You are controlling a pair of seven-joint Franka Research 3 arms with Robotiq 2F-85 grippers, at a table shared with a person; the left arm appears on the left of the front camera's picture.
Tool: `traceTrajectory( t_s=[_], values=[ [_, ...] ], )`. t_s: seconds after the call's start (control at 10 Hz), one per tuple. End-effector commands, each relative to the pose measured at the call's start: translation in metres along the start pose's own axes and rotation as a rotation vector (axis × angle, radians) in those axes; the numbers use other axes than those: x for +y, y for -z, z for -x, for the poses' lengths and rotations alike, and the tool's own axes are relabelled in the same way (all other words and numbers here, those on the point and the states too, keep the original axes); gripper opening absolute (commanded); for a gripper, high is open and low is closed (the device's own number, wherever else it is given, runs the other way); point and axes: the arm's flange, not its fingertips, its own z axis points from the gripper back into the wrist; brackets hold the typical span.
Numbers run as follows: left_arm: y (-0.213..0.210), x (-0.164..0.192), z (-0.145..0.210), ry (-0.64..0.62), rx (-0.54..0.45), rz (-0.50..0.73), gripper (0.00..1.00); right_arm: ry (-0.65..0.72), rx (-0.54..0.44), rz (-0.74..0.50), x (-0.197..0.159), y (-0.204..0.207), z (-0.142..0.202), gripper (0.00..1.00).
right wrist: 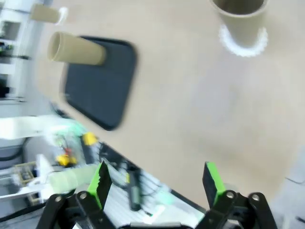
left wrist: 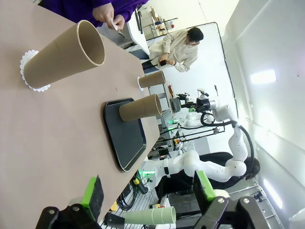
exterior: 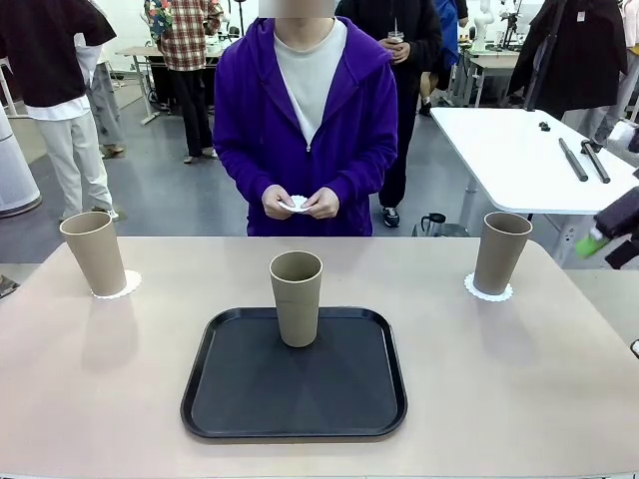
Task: Place coasters on the table and set cups on them.
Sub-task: Take one Reusable plastic cup from the Flat Tray and place it on a coaster set by the human.
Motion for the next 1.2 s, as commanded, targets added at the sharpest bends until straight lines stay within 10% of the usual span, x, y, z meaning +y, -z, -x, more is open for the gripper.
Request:
traceTrajectory(
  t_s=[0.0,0.3,1.1],
  values=[
    [-0.001,-0.001,0.002,0.009,0.001,0.002,1.0,0.132,-0.015,-0.463,-0.04,-0.013,-0.015,1.0],
    [-0.001,-0.001,0.002,0.009,0.001,0.002,1.0,0.162,-0.111,-0.862,-0.084,-0.009,0.008,1.0],
    [-0.001,-0.001,0.002,0.009,0.001,0.002,1.0,0.382,-0.365,-0.833,-0.134,0.018,0.102,1.0]
  ],
)
